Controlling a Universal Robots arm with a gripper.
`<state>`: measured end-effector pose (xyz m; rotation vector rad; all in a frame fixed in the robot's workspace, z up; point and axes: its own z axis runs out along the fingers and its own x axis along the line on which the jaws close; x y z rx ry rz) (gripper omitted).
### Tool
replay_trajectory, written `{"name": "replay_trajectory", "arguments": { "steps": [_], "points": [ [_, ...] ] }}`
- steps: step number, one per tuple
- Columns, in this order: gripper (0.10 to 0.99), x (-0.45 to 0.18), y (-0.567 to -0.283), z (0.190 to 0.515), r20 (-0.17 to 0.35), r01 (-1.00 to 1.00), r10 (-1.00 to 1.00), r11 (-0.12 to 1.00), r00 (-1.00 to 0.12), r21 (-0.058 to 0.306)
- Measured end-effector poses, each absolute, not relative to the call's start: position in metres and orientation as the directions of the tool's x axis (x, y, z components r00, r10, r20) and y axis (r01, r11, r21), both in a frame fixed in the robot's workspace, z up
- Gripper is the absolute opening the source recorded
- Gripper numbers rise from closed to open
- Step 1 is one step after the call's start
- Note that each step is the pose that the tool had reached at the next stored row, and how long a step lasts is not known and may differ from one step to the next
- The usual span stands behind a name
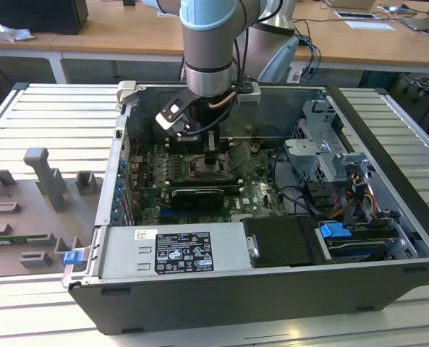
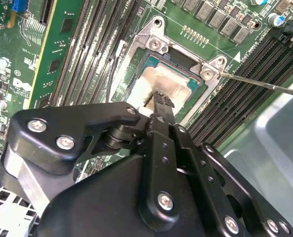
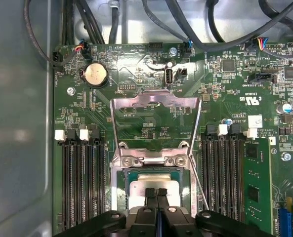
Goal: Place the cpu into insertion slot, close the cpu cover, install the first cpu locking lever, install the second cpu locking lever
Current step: 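Place the cpu into insertion slot, then close the cpu cover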
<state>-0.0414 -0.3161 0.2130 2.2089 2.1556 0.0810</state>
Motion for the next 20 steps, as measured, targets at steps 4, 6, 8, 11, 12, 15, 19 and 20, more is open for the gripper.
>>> {"name": "replay_trajectory", "arguments": {
  "steps": [4, 6, 8, 11, 12, 15, 19, 20],
  "points": [
    [0.106, -0.0414, -0.3162, 0.2138, 0.0, 0.997, 1.0, -0.024, 0.024, 0.075],
    [0.106, -0.0414, -0.3162, 0.2143, 0.0, 0.997, 1.0, -0.024, 0.024, 0.075],
    [0.106, -0.0414, -0.3161, 0.2145, 0.0, 0.997, 1.0, -0.024, 0.024, 0.075],
    [0.106, -0.0413, -0.3161, 0.2155, 0.0, 0.997, 1.0, -0.024, 0.024, 0.075],
    [0.106, -0.0395, -0.3162, 0.2156, 0.0, 0.997, 1.0, -0.024, 0.024, 0.072],
    [0.106, -0.0339, -0.3162, 0.2156, 0.001, 0.997, 1.0, -0.024, 0.024, 0.068],
    [0.106, -0.0339, -0.3162, 0.2185, 0.001, 0.997, 1.0, -0.024, 0.024, 0.068],
    [0.106, -0.0339, -0.3162, 0.2197, 0.001, 0.997, 1.0, -0.024, 0.024, 0.068]
  ]
}}
